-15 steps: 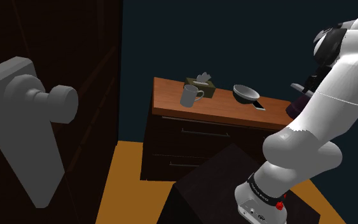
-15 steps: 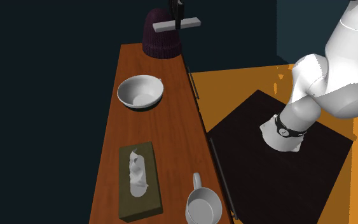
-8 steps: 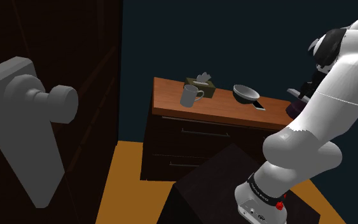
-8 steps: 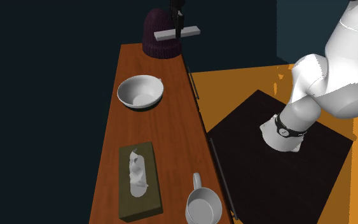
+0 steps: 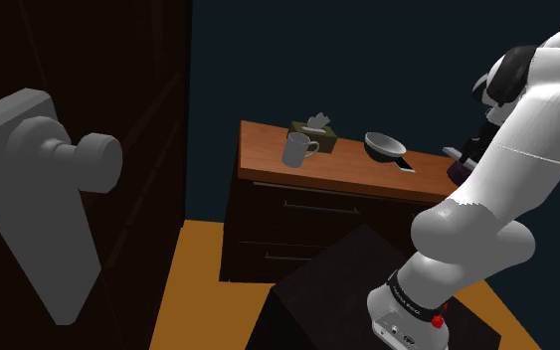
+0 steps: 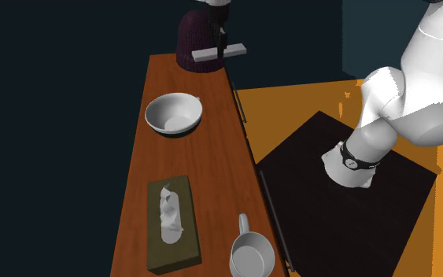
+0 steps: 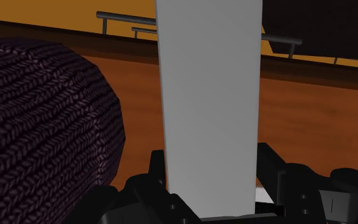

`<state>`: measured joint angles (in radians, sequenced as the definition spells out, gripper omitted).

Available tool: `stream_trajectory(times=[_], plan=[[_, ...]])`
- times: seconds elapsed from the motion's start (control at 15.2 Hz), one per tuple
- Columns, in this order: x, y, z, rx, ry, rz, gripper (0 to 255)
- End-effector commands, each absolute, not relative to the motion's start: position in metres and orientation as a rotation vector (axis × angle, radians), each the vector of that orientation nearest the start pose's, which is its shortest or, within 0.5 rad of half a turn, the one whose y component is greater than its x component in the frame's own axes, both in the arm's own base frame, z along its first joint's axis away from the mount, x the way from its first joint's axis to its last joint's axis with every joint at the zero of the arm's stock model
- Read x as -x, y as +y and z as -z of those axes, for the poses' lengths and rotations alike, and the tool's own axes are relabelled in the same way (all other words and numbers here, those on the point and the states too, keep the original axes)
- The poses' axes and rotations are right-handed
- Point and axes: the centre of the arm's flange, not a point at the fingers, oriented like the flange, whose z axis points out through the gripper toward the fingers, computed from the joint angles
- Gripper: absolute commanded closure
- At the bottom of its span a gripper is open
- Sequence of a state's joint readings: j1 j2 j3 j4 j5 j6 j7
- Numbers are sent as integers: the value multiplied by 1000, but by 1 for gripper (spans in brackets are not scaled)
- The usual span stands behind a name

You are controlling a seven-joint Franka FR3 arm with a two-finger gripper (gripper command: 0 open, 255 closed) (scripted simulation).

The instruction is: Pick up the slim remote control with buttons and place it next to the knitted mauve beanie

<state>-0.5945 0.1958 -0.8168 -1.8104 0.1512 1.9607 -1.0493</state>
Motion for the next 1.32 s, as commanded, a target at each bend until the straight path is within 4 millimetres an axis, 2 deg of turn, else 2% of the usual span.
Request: stream_trajectory(times=[0.0, 1.25], plan=[[-129, -589, -454, 3096, 640, 8, 255], [-129, -589, -354, 3096, 640, 8, 255]])
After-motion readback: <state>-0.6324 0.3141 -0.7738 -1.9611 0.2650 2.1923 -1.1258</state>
